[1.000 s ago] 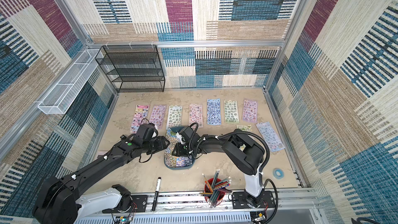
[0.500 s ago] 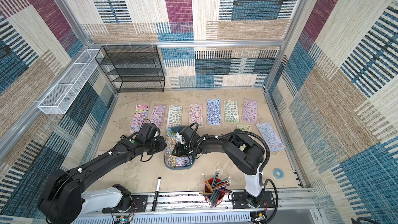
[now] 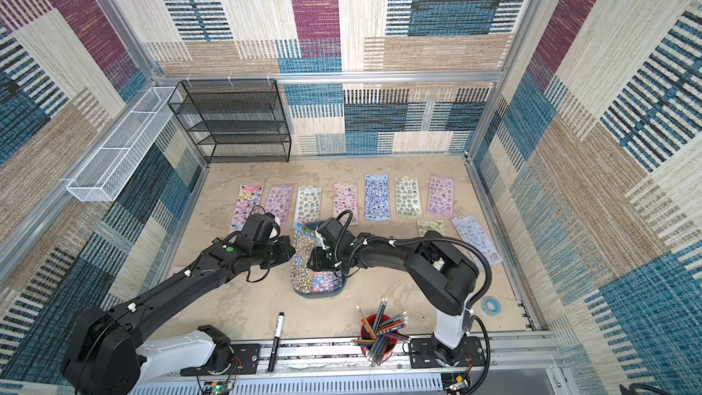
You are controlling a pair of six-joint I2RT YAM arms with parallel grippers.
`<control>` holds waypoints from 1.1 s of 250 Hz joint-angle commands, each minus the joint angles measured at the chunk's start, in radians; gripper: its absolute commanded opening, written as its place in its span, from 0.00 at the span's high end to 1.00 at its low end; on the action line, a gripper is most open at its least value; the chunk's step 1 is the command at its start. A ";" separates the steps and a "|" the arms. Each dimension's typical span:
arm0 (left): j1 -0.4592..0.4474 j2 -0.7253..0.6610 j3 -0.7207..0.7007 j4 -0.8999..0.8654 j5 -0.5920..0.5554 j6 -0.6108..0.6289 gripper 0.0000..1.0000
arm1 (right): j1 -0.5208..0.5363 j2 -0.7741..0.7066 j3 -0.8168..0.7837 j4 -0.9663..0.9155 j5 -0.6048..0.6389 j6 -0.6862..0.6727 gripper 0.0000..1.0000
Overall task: Take the stickers out of the storage box
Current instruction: Pick up the sticker from the storage box.
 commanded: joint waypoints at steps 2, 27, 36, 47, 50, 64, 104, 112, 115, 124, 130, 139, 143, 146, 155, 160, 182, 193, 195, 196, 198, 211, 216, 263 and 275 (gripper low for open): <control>0.002 -0.053 0.041 -0.041 -0.038 0.069 1.00 | -0.009 -0.077 0.048 -0.082 0.127 -0.069 0.55; 0.002 -0.093 0.086 -0.062 -0.039 0.116 1.00 | -0.022 -0.133 0.085 -0.124 0.181 -0.121 0.55; 0.002 -0.106 0.101 -0.069 -0.039 0.131 1.00 | -0.026 -0.154 0.095 -0.133 0.205 -0.141 0.56; 0.003 -0.121 0.120 -0.074 -0.038 0.150 1.00 | -0.028 -0.184 0.099 -0.141 0.241 -0.162 0.56; 0.003 -0.125 0.122 -0.074 -0.037 0.154 1.00 | -0.030 -0.193 0.098 -0.141 0.249 -0.166 0.56; 0.003 -0.141 0.141 -0.079 -0.038 0.174 1.00 | -0.035 -0.242 0.088 -0.127 0.286 -0.188 0.55; 0.005 -0.190 0.178 -0.070 -0.037 0.208 1.00 | -0.089 -0.397 0.010 -0.046 0.288 -0.228 0.49; 0.005 -0.196 0.182 -0.061 -0.030 0.209 1.00 | -0.105 -0.422 -0.001 -0.039 0.279 -0.228 0.48; 0.005 -0.200 0.183 -0.057 -0.027 0.210 1.00 | -0.111 -0.430 -0.005 -0.036 0.277 -0.227 0.48; 0.005 -0.204 0.188 -0.043 -0.016 0.210 1.00 | -0.124 -0.455 -0.018 -0.029 0.264 -0.227 0.47; 0.005 -0.207 0.190 -0.032 -0.007 0.208 1.00 | -0.133 -0.469 -0.024 -0.023 0.248 -0.228 0.46; 0.005 -0.210 0.193 -0.015 0.007 0.208 1.00 | -0.146 -0.491 -0.033 -0.011 0.219 -0.227 0.45; 0.005 -0.210 0.194 -0.008 0.014 0.205 1.00 | -0.150 -0.497 -0.039 -0.004 0.205 -0.226 0.45; 0.006 -0.209 0.194 -0.002 0.019 0.203 1.00 | -0.154 -0.503 -0.044 0.004 0.192 -0.226 0.44; 0.006 -0.210 0.198 0.016 0.035 0.196 1.00 | -0.162 -0.519 -0.059 0.032 0.148 -0.222 0.42; 0.007 -0.209 0.198 0.026 0.045 0.190 1.00 | -0.165 -0.526 -0.065 0.049 0.118 -0.219 0.42; 0.006 -0.205 0.202 0.076 0.088 0.162 1.00 | -0.172 -0.529 -0.092 0.130 -0.012 -0.194 0.41; 0.007 -0.204 0.204 0.102 0.104 0.147 1.00 | -0.172 -0.519 -0.099 0.164 -0.064 -0.176 0.42; 0.006 -0.205 0.203 0.106 0.107 0.144 1.00 | -0.172 -0.516 -0.100 0.170 -0.070 -0.172 0.42; 0.006 -0.205 0.203 0.108 0.108 0.142 1.00 | -0.173 -0.515 -0.100 0.173 -0.074 -0.170 0.42; 0.006 -0.204 0.202 0.113 0.111 0.140 1.00 | -0.173 -0.513 -0.101 0.178 -0.079 -0.165 0.42; 0.006 -0.205 0.200 0.143 0.125 0.125 1.00 | -0.174 -0.496 -0.107 0.209 -0.111 -0.135 0.43; 0.006 -0.206 0.200 0.153 0.127 0.120 1.00 | -0.173 -0.491 -0.112 0.226 -0.126 -0.124 0.44; 0.006 -0.205 0.187 0.209 0.148 0.088 1.00 | -0.173 -0.451 -0.165 0.399 -0.228 -0.013 0.48; 0.006 -0.204 0.176 0.231 0.150 0.077 1.00 | -0.173 -0.435 -0.180 0.454 -0.256 0.011 0.51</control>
